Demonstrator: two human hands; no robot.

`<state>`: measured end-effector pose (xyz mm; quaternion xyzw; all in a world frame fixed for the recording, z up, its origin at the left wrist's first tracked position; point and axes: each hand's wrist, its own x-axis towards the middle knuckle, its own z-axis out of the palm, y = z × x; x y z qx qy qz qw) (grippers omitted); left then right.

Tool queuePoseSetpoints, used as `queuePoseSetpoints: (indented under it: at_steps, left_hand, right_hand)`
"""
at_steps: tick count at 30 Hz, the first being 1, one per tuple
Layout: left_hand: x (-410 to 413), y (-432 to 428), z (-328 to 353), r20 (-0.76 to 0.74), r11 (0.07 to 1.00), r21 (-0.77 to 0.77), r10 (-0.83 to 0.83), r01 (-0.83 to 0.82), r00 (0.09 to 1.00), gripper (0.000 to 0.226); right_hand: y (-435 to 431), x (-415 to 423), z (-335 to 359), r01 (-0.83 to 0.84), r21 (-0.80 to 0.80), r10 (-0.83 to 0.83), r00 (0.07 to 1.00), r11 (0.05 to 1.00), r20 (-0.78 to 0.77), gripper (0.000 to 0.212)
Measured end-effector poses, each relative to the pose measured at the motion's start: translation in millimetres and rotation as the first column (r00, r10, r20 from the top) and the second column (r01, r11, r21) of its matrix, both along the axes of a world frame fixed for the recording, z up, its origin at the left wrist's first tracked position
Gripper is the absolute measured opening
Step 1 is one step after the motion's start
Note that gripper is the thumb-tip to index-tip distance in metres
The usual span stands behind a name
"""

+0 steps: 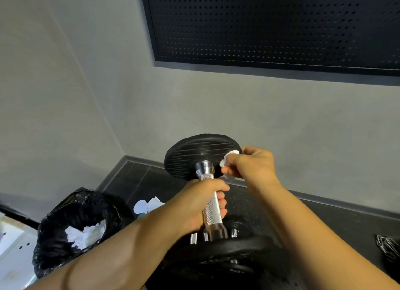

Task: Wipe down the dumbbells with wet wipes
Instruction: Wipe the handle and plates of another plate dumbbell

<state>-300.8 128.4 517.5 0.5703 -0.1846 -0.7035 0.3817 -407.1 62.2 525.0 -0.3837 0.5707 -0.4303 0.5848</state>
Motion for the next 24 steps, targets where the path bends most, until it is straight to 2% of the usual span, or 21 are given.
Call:
queuePoseSetpoints:
  at_steps: [4, 7, 11, 16, 20, 22, 24]
  left_hand:
    - [-4, -1, -10, 0.17, 0.997, -0.046, 0.076, -0.069, 0.983, 0.011]
    - [-4, -4, -14, 0.172, 0.99, -0.069, 0.134, -0.124, 0.976, 0.013]
    - [-2, -3, -13, 0.052, 0.991, -0.043, 0.132, -0.13, 0.99, 0.013]
    - [-2, -1, -7, -0.09, 0.999, -0.04, 0.029, -0.033, 0.995, 0.016]
    - [-1, 3, 0, -0.222, 0.993, -0.064, -0.107, 0.095, 0.969, 0.024]
    - [-1, 3, 2, -0.252, 0.991, -0.069, -0.131, 0.118, 0.959, 0.026]
    - [0, 3, 0, -0.263, 0.994, -0.052, -0.105, 0.094, 0.959, 0.026]
  right_hand:
    - [5, 0, 3, -0.035, -0.067, 0.031, 0.998, 0.997, -0.057, 0.019]
    - [6, -1, -3, -0.011, -0.024, 0.013, 0.998, 1.0, 0.056, 0.03]
    - [2, -2, -9, -0.059, 0.097, 0.038, 0.977, 0.994, 0.208, 0.024]
    - [-6, 0, -27, -0.196, 0.211, 0.123, 0.941, 0.958, 0.315, 0.02]
    - [-1, 2, -39, -0.285, 0.197, 0.19, 0.899, 0.938, 0.395, 0.015]
    - [0, 2, -37, -0.264, 0.167, 0.173, 0.89, 0.95, 0.421, 0.022]
    - [1, 3, -34, -0.215, 0.138, 0.152, 0.918, 0.967, 0.367, 0.023]
